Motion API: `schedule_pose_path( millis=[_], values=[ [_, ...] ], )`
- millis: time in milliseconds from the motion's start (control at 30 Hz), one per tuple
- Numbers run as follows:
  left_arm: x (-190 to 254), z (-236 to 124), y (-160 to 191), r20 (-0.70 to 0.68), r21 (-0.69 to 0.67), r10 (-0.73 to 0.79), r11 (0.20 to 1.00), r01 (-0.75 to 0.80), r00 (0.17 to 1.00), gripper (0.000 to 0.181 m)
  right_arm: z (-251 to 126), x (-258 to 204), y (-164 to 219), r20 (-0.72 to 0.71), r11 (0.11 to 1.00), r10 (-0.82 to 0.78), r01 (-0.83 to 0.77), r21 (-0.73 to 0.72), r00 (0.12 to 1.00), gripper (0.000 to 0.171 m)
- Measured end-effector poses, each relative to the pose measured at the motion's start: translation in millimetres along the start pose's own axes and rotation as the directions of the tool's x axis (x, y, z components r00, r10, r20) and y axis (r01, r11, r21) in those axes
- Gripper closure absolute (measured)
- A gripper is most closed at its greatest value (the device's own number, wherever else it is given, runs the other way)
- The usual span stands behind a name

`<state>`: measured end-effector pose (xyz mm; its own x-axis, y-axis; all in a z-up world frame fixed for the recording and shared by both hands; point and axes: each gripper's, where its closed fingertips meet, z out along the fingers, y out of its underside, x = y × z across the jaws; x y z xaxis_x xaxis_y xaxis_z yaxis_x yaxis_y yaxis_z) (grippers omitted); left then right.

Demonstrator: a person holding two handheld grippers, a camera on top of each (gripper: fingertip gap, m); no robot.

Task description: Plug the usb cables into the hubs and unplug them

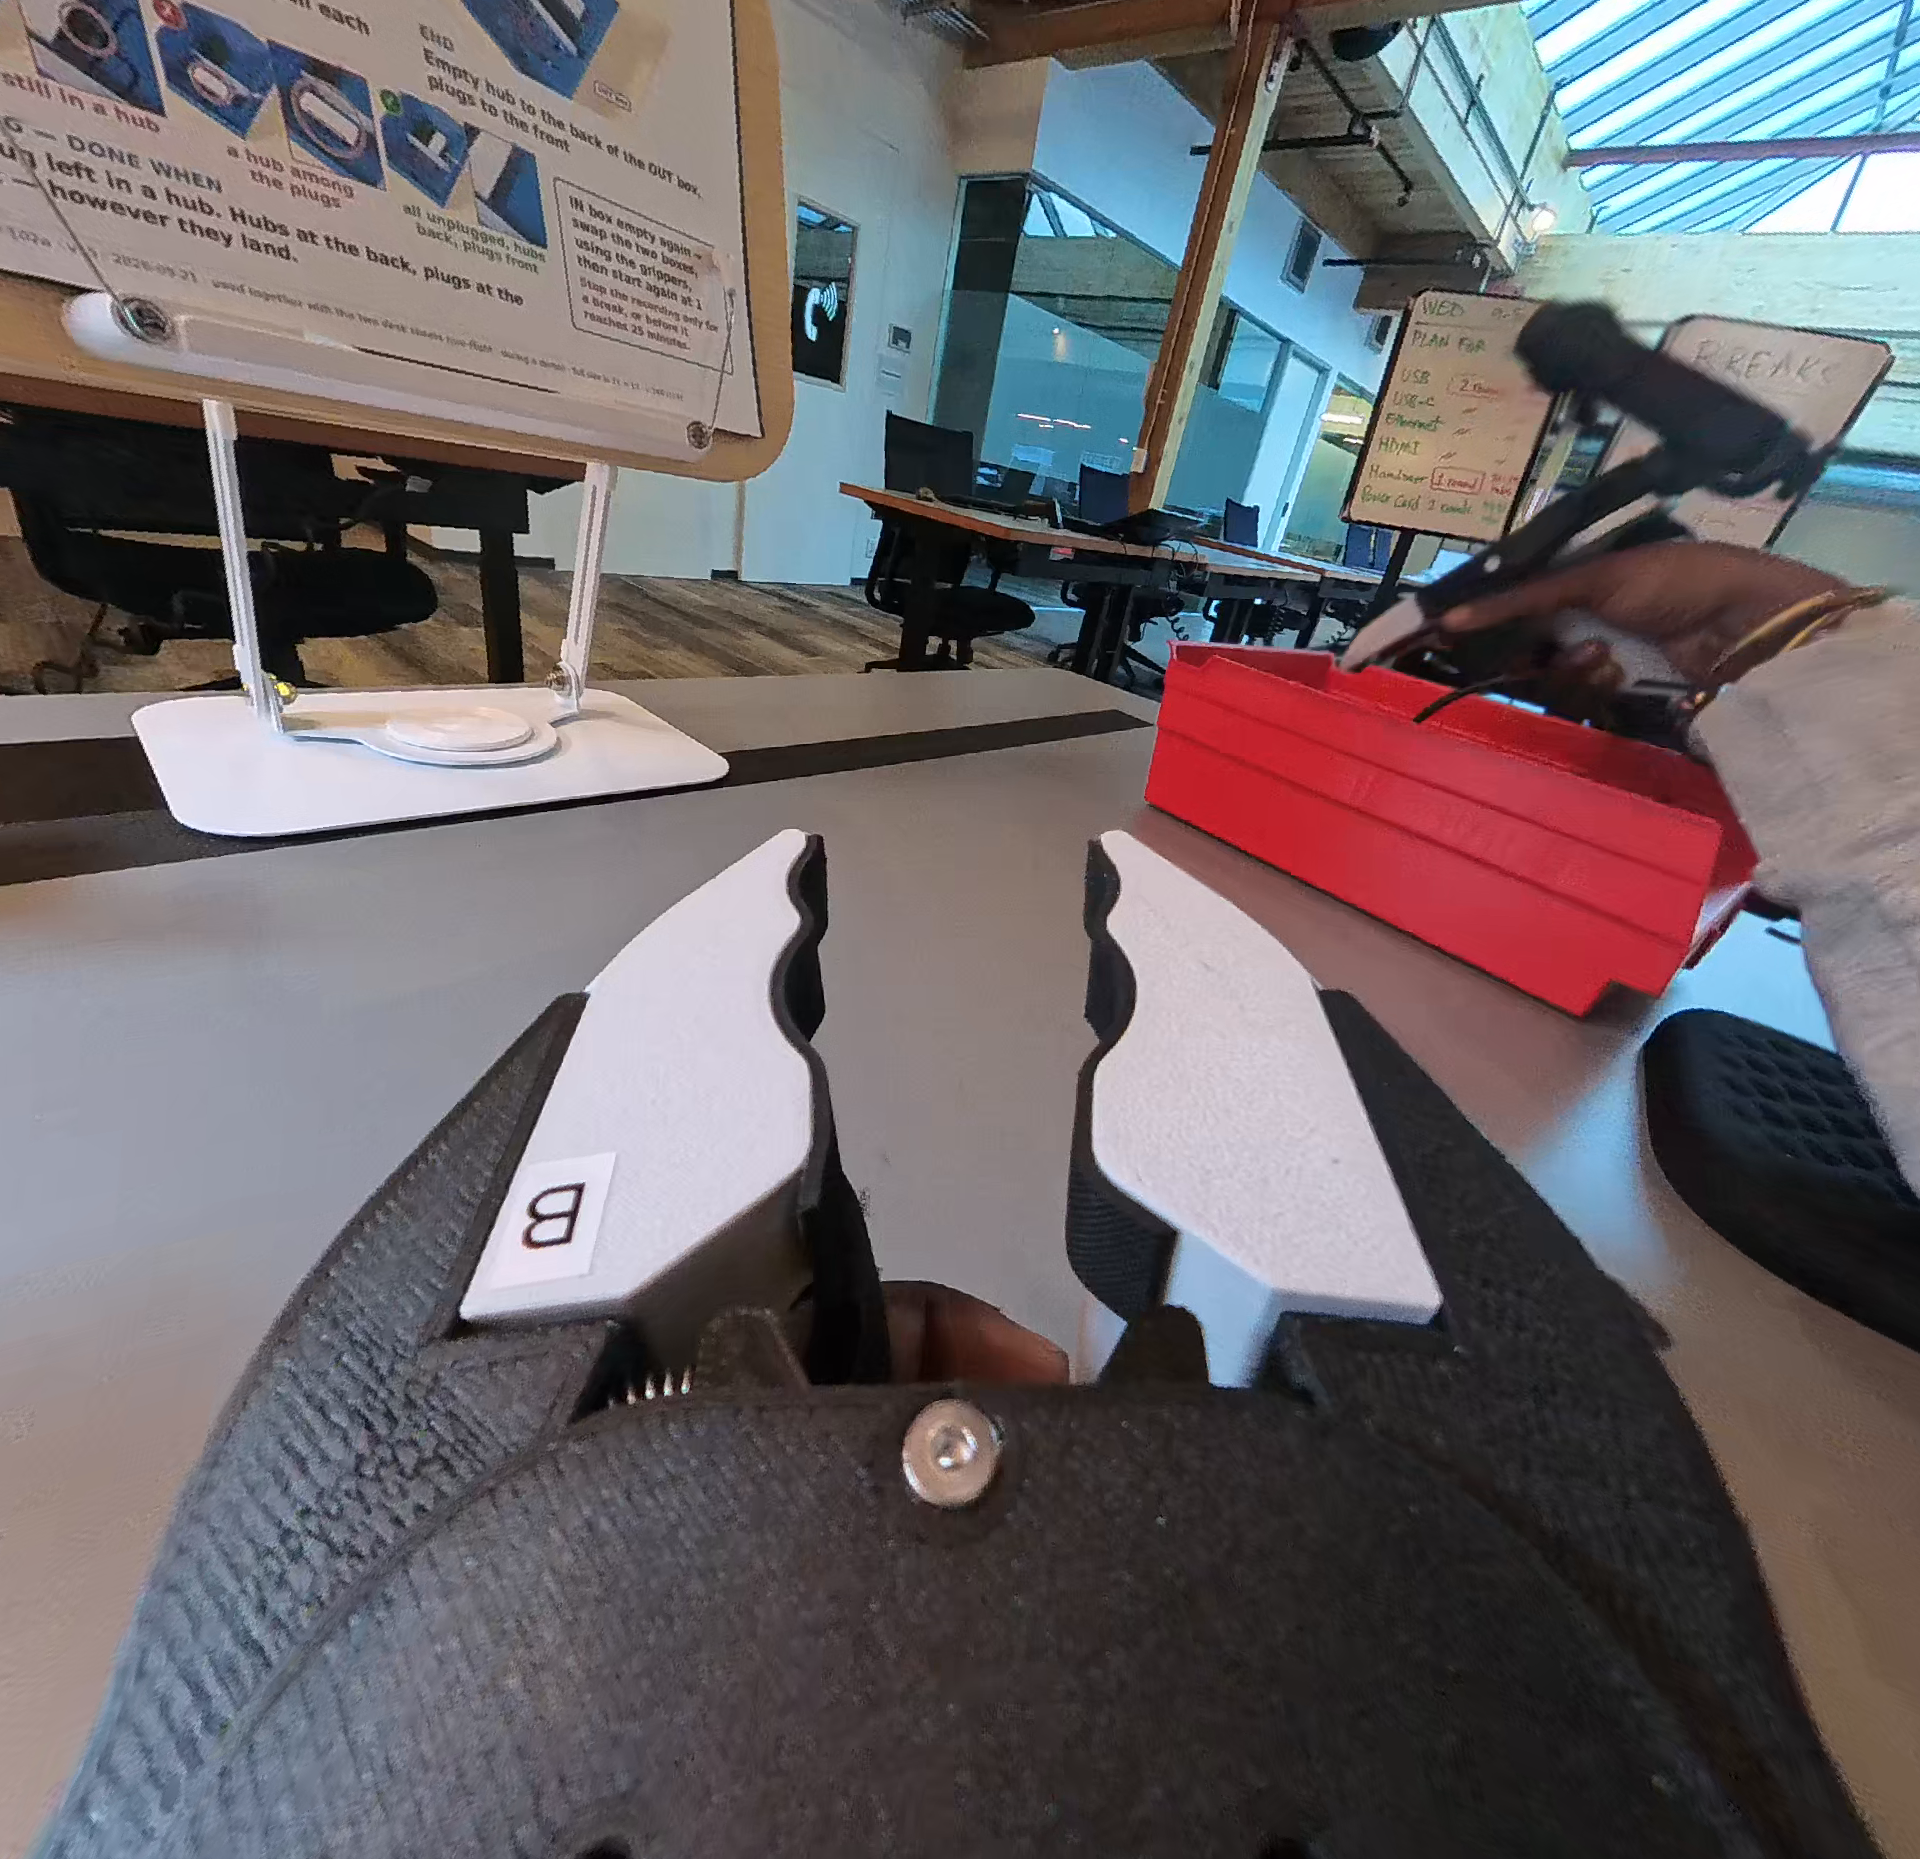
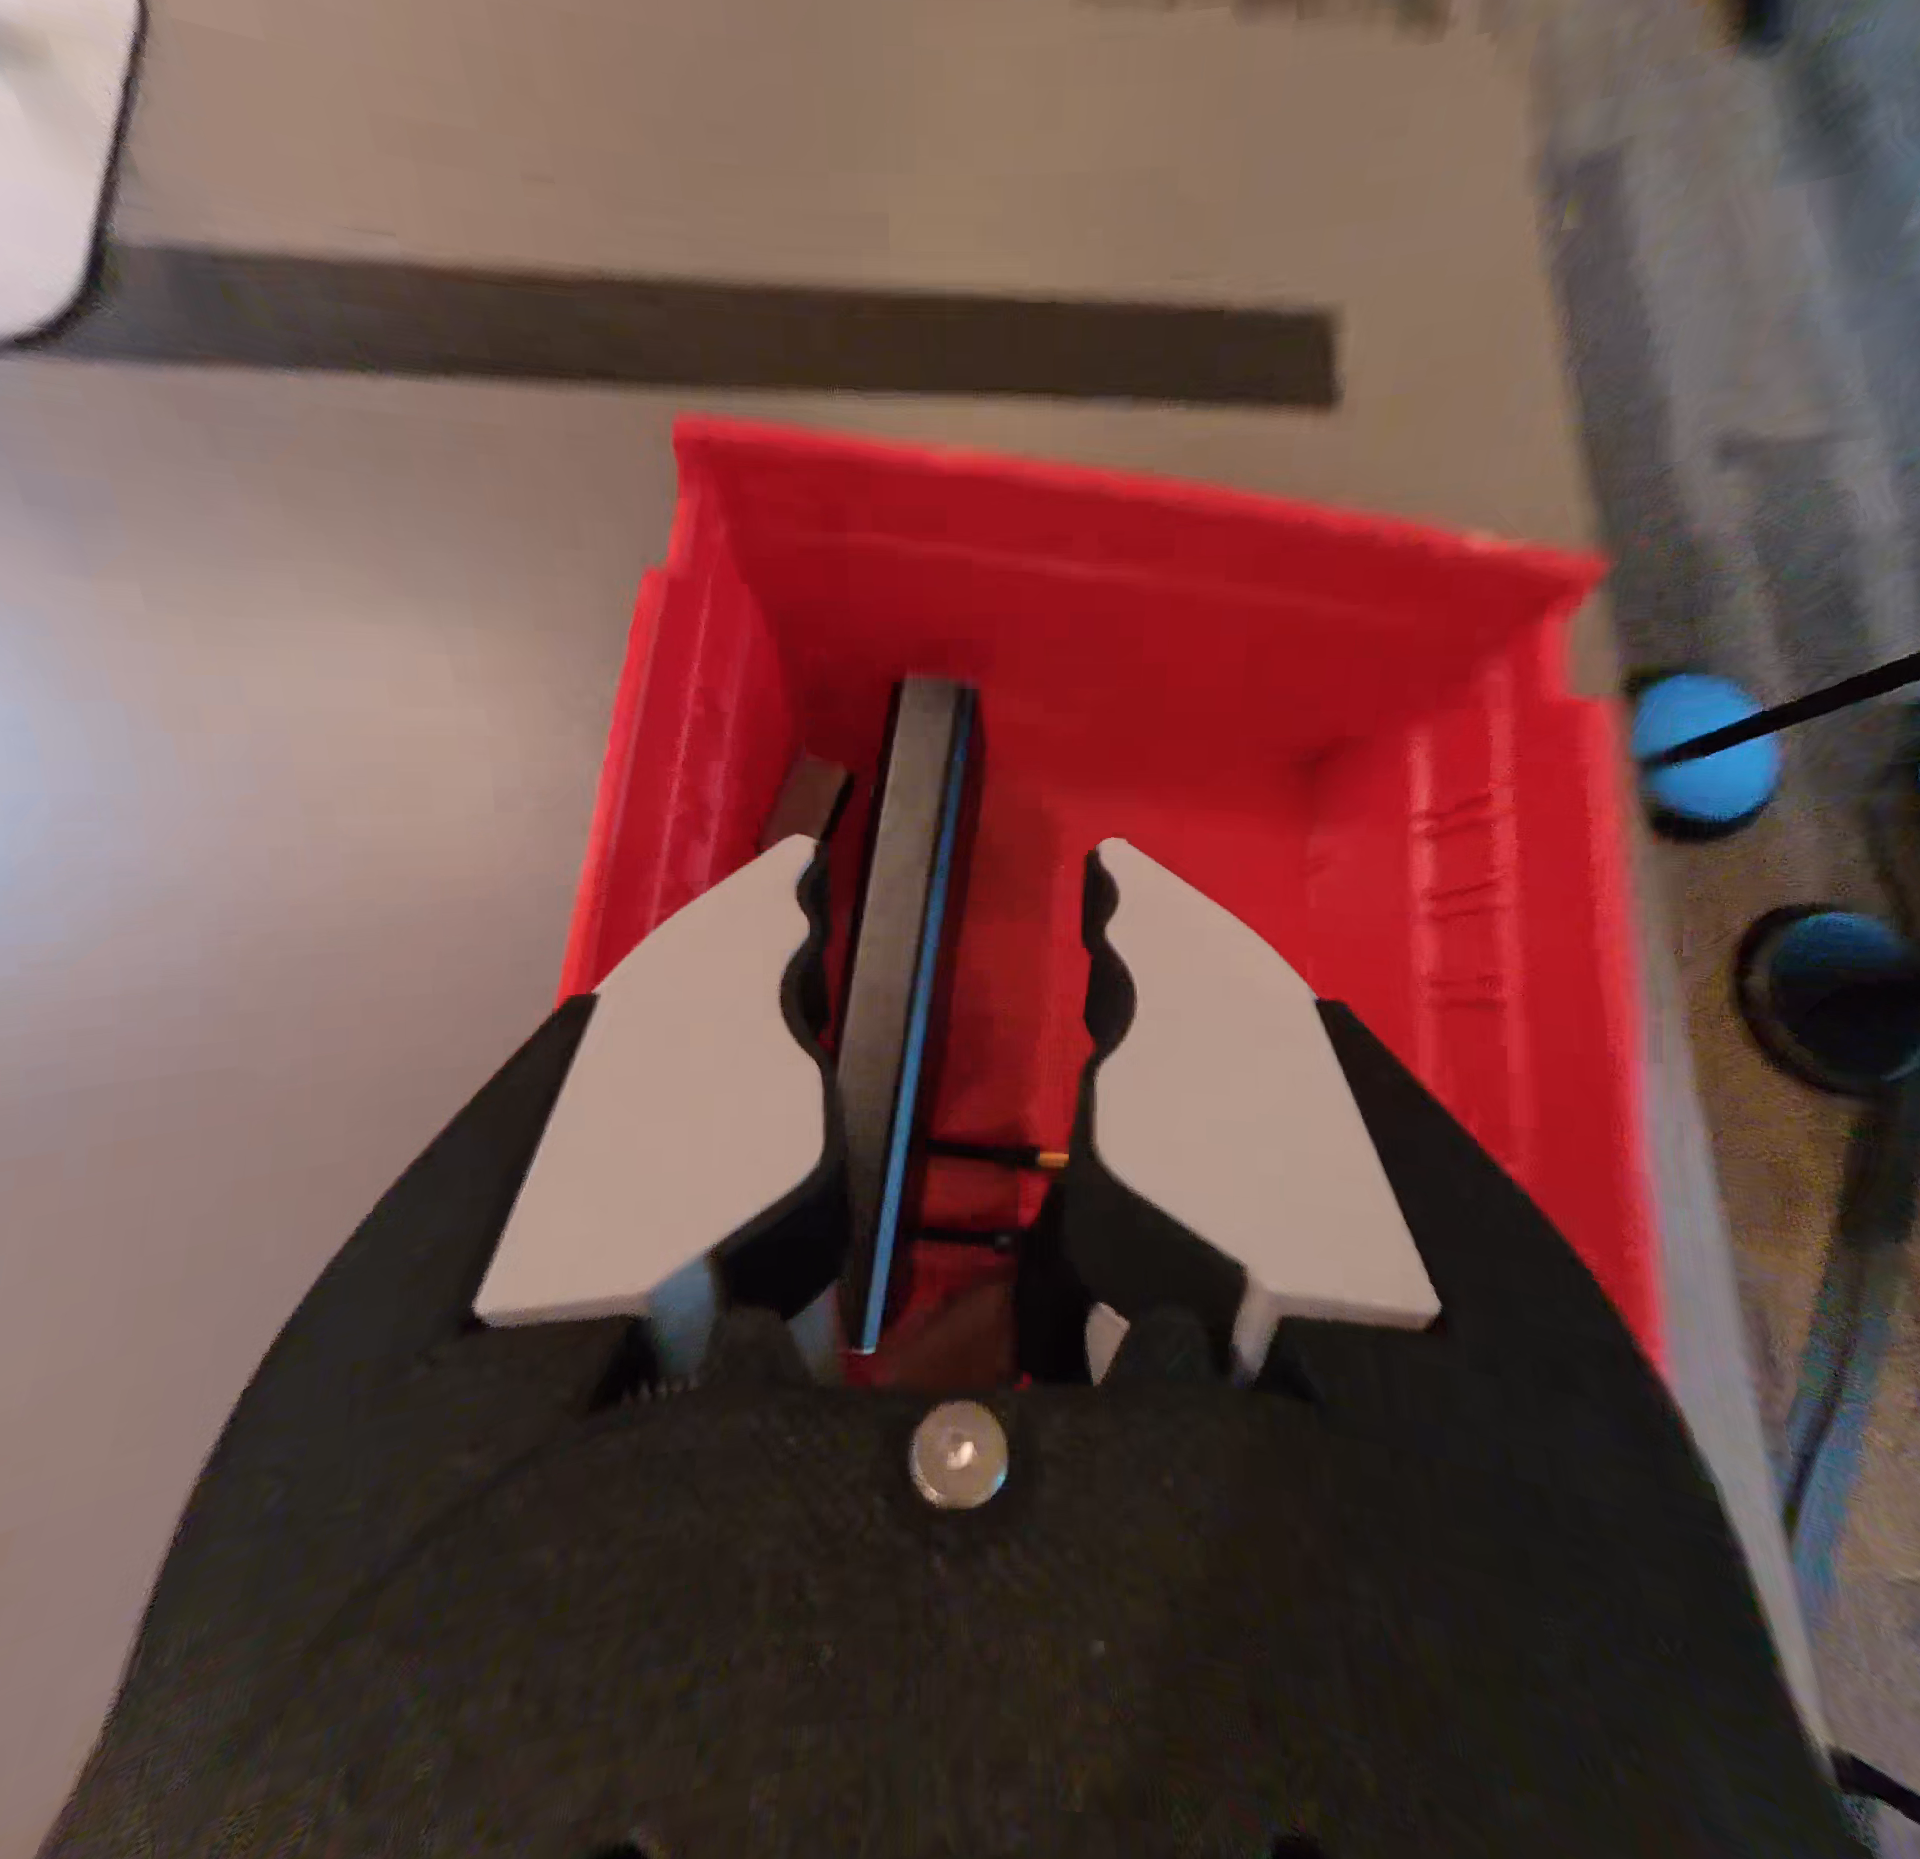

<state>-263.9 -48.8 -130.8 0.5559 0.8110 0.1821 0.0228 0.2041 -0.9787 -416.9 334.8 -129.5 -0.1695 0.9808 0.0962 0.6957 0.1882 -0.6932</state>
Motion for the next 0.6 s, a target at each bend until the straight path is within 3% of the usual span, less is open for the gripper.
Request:
schedule_pose_path(
  millis=[100,200,300,400,500,567,600],
  values=[
    [2.9,0.3,0.3,-0.005,-0.002,0.031,1.0,-0.031,1.0,0.133,-35.0,21.6,-19.0,-0.112,0.99,0.018,-0.002,0.14,0.994,0.118],
    [4.4,0.1,-0.3,-0.004,0.0,0.059,0.998,-0.059,0.998,0.133,-70.1,62.8,-10.5,-0.25,0.976,0.071,-0.015,0.219,0.966,0.116],
    [4.0,0.0,-0.6,0.002,0.006,0.079,0.997,-0.079,0.997,0.133,-84.8,107.6,42.8,-0.307,0.973,0.224,-0.196,0.118,0.925,0.101],
    [4.4,0.3,-0.7,0.005,0.009,0.11,0.994,-0.11,0.994,0.13,-78.6,128.6,98.8,-0.241,0.899,0.427,-0.438,0.007,0.872,0.089],
    [8.1,0.9,0.2,-0.005,0.009,0.147,0.989,-0.147,0.989,0.129,-66.7,134.5,130.8,-0.223,0.873,0.451,-0.479,-0.09,0.864,0.097],
    [10.9,1.3,1.3,-0.015,0.007,0.168,0.986,-0.168,0.986,0.128,-52.0,125.6,126.7,-0.151,0.885,0.438,-0.455,-0.102,0.886,0.105],
    [11.9,1.5,1.6,-0.019,0.005,0.174,0.985,-0.174,0.985,0.128,-45.1,122.9,124.9,-0.143,0.892,0.421,-0.438,-0.114,0.896,0.116]
  ],
)
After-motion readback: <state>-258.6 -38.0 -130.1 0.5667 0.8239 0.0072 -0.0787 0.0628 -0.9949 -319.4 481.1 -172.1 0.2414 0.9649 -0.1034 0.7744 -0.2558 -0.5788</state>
